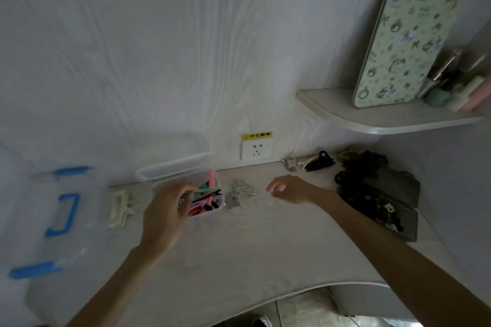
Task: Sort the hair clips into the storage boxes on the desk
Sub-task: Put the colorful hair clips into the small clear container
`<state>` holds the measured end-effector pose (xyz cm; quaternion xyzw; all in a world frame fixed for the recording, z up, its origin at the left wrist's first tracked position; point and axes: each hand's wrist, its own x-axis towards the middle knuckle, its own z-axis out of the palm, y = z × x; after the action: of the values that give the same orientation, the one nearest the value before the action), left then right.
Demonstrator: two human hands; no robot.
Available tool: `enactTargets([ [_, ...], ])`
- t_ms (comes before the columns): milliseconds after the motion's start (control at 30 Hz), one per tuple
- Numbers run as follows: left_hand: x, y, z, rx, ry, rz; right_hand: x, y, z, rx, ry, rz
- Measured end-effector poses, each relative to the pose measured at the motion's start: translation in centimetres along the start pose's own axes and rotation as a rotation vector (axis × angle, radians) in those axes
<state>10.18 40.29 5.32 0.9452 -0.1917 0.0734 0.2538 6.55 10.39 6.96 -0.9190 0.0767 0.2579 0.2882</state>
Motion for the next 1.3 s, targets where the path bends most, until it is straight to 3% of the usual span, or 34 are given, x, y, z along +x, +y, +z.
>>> enactTargets([
  [200, -0.2, -3.4, -1.0, 0.073, -0.221, -0.053, -0.3, 1.6, -0.3, -0.029, 0.024, 0.13],
  [300, -0.5, -2.4, -0.2, 0.064, -0.212, -0.007, -1.0, 3.8, -0.8, -0.012, 0.092, 0.183],
  [433, 1.4, 2.1, 1.5, -0.015, -0.166, 0.115, -1.5, 7.4, -2.3, 0.005, 0.2, 0.206],
  [667, 5.5, 13.2, 7.7, -0.149, -0.306, 0.191, -2.7, 13.5, -6.1, -0.424, 0.487, 0.146],
  [833, 9.1, 19.4, 13.4, -0.079, -0.534, 0.183, -2.5, 17.0, -7.3, -0.53, 0.27, 0.14],
  [1000, 10.4, 23.4, 17.6, -0.014, -0.661, 0.166, -3.4, 18.6, -7.4, -0.419, 0.222, 0.116],
  [1200, 11.5, 24.7, 20.9, 0.014, -0.608, 0.089, -5.6, 21.4, -7.9, -0.151, 0.004, 0.212],
  [1300, 11.4, 24.5, 21.7, 0.006, -0.521, -0.023, -6.8, 22.5, -8.9, -0.04, -0.002, 0.268],
])
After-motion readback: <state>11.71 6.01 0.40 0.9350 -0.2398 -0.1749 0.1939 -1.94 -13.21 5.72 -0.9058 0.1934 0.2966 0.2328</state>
